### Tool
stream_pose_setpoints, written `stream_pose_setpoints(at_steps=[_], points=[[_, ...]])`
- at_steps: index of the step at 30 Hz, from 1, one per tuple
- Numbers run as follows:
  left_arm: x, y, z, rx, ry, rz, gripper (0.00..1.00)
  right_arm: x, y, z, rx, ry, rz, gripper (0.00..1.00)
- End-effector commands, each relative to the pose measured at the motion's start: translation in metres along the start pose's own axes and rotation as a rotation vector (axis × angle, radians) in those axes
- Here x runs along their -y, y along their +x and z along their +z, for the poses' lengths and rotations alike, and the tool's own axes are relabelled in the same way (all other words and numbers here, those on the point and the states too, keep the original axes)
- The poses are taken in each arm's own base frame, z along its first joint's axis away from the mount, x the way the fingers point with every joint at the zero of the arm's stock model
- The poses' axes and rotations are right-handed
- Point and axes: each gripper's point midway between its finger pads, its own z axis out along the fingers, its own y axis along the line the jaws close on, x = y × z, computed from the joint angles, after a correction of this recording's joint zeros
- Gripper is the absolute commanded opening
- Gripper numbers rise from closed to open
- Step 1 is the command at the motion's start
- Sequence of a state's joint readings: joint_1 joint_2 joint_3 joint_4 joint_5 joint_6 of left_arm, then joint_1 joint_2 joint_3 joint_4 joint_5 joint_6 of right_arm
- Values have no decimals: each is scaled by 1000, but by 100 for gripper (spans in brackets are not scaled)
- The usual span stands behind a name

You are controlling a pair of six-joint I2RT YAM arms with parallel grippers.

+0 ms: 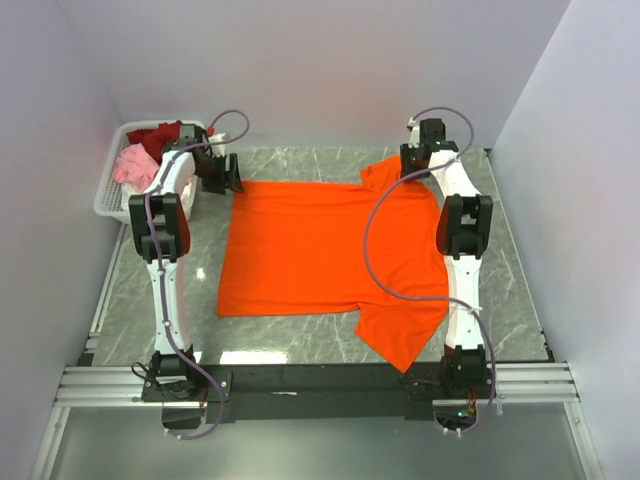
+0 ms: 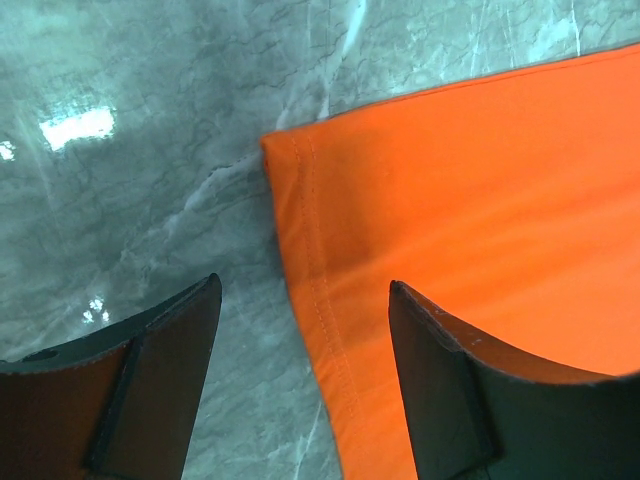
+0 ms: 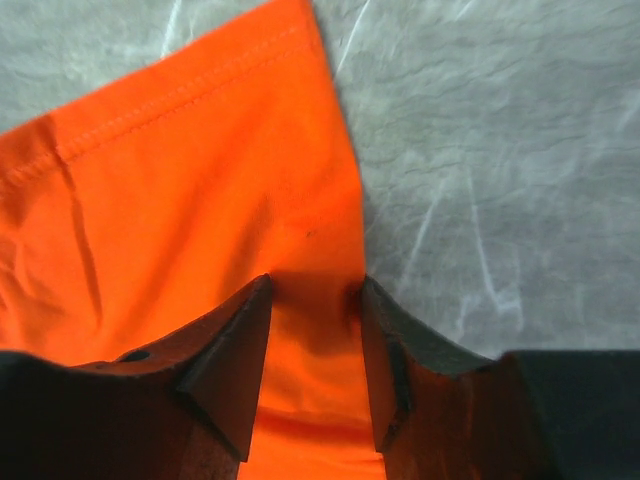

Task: Fold and stack the t-shirts
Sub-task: Fold the tshirt

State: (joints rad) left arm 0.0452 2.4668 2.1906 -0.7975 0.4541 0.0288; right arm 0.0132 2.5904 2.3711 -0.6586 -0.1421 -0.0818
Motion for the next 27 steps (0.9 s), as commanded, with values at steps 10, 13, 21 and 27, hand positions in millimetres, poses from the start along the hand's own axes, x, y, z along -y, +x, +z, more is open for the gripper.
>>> stream_pose_setpoints(at_steps=[10, 13, 21, 27], points=[[-12, -33, -11, 101, -63, -22, 70, -5, -31, -26, 93, -36, -39, 0], [-21, -47, -13, 154, -103, -17, 69, -4, -37, -37, 114, -31, -56, 0], [-20, -62, -5, 210, -51, 100, 60, -5, -40, -49, 118, -33, -65, 0], [-26, -65, 5, 220, -41, 218, 59, -7, -36, -51, 100, -38, -57, 0]])
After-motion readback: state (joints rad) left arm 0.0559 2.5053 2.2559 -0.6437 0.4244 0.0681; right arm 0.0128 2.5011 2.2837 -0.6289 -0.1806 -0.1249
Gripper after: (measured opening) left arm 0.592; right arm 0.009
